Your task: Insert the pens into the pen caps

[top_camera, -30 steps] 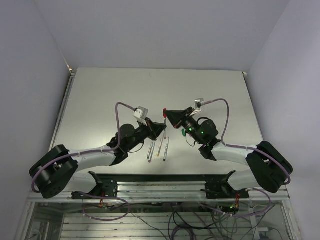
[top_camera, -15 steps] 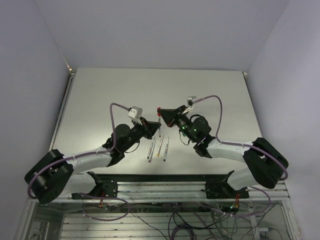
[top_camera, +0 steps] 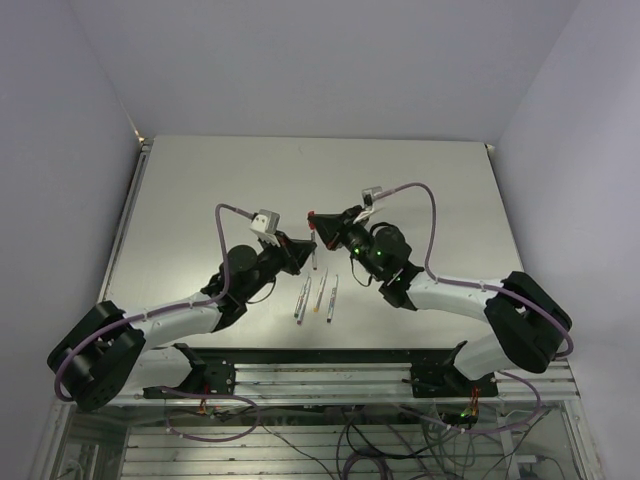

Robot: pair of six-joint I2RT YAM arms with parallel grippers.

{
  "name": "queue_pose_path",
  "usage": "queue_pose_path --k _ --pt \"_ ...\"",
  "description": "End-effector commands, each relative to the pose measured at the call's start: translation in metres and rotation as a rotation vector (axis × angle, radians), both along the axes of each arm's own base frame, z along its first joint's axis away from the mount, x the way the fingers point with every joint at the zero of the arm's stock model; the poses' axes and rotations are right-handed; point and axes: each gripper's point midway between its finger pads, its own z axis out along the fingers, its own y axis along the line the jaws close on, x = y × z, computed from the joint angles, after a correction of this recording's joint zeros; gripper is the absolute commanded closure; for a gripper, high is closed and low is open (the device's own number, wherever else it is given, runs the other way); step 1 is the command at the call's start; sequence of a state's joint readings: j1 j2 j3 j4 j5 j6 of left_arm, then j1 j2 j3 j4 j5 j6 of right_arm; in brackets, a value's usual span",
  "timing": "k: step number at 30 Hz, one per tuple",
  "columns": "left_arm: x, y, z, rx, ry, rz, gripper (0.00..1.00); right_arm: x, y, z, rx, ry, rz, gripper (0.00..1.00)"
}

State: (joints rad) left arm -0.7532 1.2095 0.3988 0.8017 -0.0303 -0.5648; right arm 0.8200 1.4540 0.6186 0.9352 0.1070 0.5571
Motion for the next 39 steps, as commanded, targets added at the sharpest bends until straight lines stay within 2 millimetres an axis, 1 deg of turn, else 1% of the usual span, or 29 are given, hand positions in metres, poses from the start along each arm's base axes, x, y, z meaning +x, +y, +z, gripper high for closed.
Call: queue_pose_path --k 1,4,7,8,9,10,13,14,15,17,19,21,22,24,26,28,30,33,36,39 --pt "0.026 0.027 0.082 -0.176 -0.203 0.159 0.93 -0.023 0.018 -0.057 -0.232 0.114 0.101 0.94" --pt "0.024 0.027 0.061 -0.128 -0.158 0.153 0.93 -0.008 0.018 -0.025 -0.234 0.041 0.044 0.76" --pt "0.023 0.031 0.036 -0.060 -0.105 0.162 0.93 0.006 0.011 0.013 -0.222 -0.041 -0.034 0.66" --pt "0.023 0.032 0.025 -0.031 -0.082 0.166 0.93 0.008 0.006 0.029 -0.202 -0.072 -0.062 0.62" --pt "0.023 0.035 0.017 -0.005 -0.064 0.176 0.93 0.010 0.001 0.041 -0.186 -0.093 -0.089 0.57" --pt "0.023 0.038 0.007 0.025 -0.040 0.189 0.93 0.011 -0.005 0.053 -0.171 -0.116 -0.117 0.54" --pt "0.024 0.048 -0.019 0.103 0.022 0.232 0.93 0.013 -0.026 0.075 -0.153 -0.166 -0.199 0.47" --pt "0.025 0.052 -0.026 0.123 0.038 0.250 0.93 0.013 -0.033 0.078 -0.154 -0.172 -0.231 0.44" --pt "0.026 0.055 -0.031 0.143 0.051 0.263 0.93 0.014 -0.042 0.081 -0.153 -0.172 -0.266 0.39" --pt "0.030 0.061 -0.043 0.194 0.077 0.300 0.93 0.018 -0.063 0.079 -0.148 -0.141 -0.361 0.28" --pt "0.038 0.070 -0.052 0.247 0.101 0.344 0.93 0.024 -0.088 0.069 -0.145 -0.088 -0.474 0.15" --pt "0.047 0.076 -0.060 0.297 0.130 0.376 0.93 0.029 -0.110 0.059 -0.170 -0.040 -0.562 0.11" --pt "0.053 0.079 -0.061 0.315 0.138 0.389 0.93 0.030 -0.118 0.054 -0.185 -0.026 -0.585 0.10" --pt "0.065 0.085 -0.071 0.360 0.185 0.406 0.93 0.029 -0.132 0.047 -0.206 -0.014 -0.620 0.10" --pt "0.077 0.090 -0.083 0.410 0.241 0.408 0.93 0.026 -0.145 0.043 -0.210 -0.013 -0.643 0.17" --pt "0.087 0.096 -0.099 0.465 0.301 0.414 0.93 0.023 -0.154 0.041 -0.205 -0.014 -0.652 0.24" --pt "0.096 0.099 -0.112 0.483 0.347 0.417 0.93 0.020 -0.159 0.036 -0.208 -0.004 -0.657 0.27" --pt "0.109 0.100 -0.126 0.478 0.392 0.409 0.93 0.016 -0.164 0.029 -0.210 0.011 -0.662 0.27" --pt "0.117 0.104 -0.142 0.503 0.441 0.418 0.93 0.014 -0.171 0.023 -0.216 0.029 -0.681 0.27" --pt "0.126 0.104 -0.149 0.526 0.447 0.414 0.93 0.012 -0.175 0.019 -0.209 0.038 -0.698 0.28"
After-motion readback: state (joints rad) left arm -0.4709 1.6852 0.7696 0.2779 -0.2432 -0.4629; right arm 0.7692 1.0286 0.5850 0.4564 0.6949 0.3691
